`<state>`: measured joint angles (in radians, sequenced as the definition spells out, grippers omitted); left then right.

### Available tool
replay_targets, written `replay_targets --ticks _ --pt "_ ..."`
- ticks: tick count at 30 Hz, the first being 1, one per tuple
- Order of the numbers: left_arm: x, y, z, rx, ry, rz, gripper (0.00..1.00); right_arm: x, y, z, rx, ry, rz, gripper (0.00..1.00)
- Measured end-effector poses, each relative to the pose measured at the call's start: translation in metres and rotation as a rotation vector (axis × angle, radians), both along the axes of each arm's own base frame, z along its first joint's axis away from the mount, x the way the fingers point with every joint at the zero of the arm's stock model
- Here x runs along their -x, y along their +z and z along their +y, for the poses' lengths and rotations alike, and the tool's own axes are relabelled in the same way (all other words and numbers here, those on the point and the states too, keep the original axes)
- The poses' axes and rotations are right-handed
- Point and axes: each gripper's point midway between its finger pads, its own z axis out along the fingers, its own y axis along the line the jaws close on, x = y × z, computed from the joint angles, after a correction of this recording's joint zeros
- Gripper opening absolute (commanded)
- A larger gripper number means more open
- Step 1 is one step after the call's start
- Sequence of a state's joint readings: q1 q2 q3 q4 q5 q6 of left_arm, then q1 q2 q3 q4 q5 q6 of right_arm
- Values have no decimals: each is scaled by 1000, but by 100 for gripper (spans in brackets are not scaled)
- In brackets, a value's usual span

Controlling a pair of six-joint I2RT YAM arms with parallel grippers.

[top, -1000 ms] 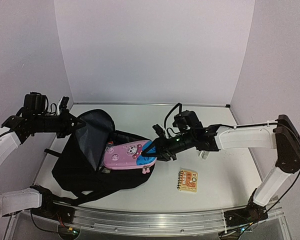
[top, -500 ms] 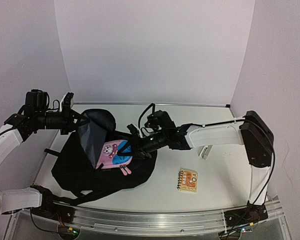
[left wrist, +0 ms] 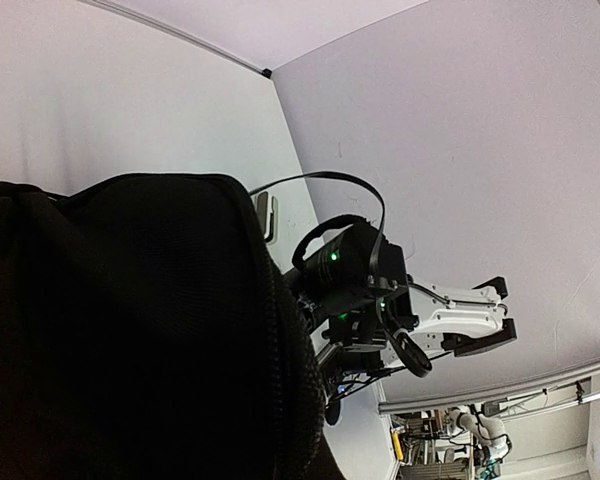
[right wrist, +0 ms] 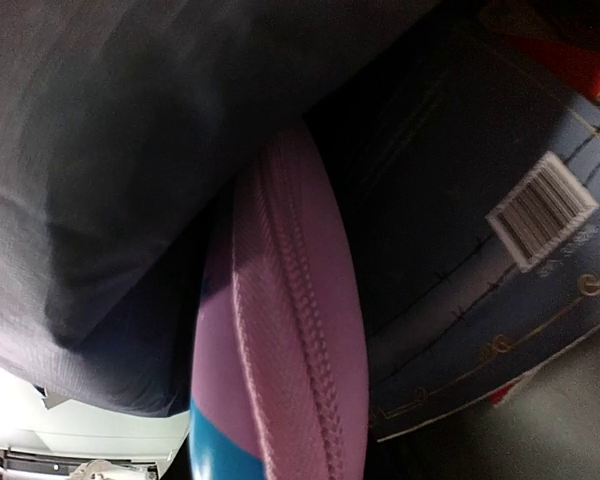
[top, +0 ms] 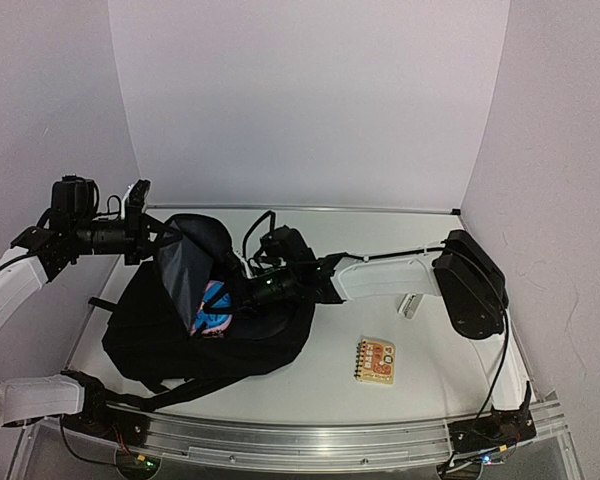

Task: Pack the student bag
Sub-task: Place the stationery in the student bag.

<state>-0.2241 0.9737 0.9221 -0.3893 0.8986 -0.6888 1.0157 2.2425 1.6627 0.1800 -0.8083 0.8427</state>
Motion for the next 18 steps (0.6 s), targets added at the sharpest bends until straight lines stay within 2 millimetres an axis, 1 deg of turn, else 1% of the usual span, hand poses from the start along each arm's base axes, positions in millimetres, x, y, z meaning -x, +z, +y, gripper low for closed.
replay_targets --ticks 2,4,6,7,9,11,13,15,17,18 --pt "-1 1 0 2 1 -3 0 8 -1 5 1 1 -18 16" --pt "-2 1 0 7 3 -1 0 20 -3 12 8 1 -38 21" --pt "-4 0 -1 11 4 2 0 31 -5 19 13 -4 -58 28" --pt "-5 0 -2 14 1 5 0 34 -6 21 17 -11 -66 33" --pt "-5 -3 -2 18 -3 10 0 37 -8 25 26 -32 -83 47" --pt "-5 -4 -3 18 -7 15 0 37 -12 25 38 -53 -97 58" --pt "-5 -4 -3 18 -6 15 0 34 -20 21 63 -81 -115 67" --pt "-4 -4 -3 17 -6 12 0 29 -26 8 102 -118 -140 75" --pt "-4 -3 -2 17 -7 5 0 24 -26 -8 144 -157 -166 80" --pt "-3 -2 -2 17 -7 -1 0 21 -21 -17 161 -180 -189 82"
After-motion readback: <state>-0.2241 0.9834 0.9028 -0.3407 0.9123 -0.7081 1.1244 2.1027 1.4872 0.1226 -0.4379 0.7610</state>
